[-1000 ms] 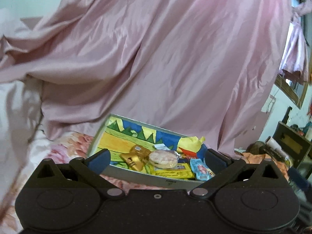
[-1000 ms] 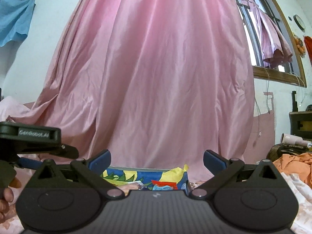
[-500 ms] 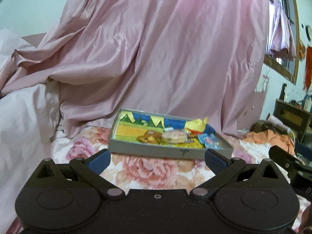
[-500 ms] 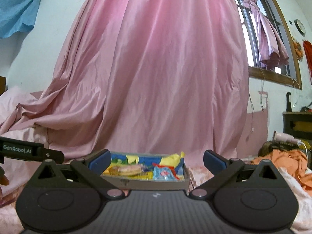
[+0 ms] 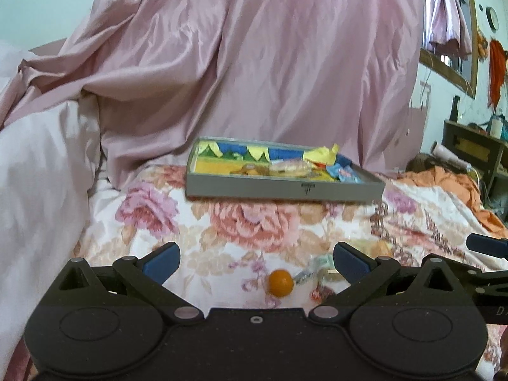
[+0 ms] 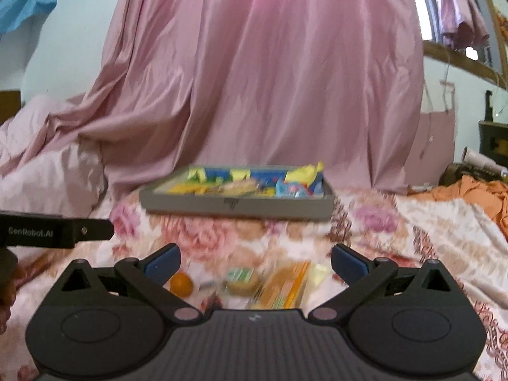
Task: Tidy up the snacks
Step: 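Withdraw both tools from the tray back over the remaining snacks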
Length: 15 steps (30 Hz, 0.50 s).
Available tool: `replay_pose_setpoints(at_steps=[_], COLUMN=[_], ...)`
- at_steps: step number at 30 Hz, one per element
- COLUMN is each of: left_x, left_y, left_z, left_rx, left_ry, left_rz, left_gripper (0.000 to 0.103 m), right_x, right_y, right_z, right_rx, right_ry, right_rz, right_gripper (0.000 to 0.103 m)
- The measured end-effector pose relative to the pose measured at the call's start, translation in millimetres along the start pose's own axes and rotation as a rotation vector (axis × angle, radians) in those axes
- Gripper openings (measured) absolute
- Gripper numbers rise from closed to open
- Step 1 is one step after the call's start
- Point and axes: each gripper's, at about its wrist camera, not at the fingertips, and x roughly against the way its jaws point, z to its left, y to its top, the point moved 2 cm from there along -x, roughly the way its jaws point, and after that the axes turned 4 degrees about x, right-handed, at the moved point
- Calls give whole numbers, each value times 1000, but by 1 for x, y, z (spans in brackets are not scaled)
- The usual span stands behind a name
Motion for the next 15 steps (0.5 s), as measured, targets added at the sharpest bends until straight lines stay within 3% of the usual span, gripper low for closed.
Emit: replay_pose_setpoints(at_steps=[10,15], left_x=[-11,-21], left_y=[-26,-36], left_z=[10,15], left_rx=[-15,-22], left_ry=[19,53], left_rz=[78,163], left_gripper=[102,102], right_x=[-16,-32], right_y=[-22,-36], right_z=[14,19], right_rx=[32,17], right_ry=[27,62], right_rz=[134,226], right_gripper=[103,103])
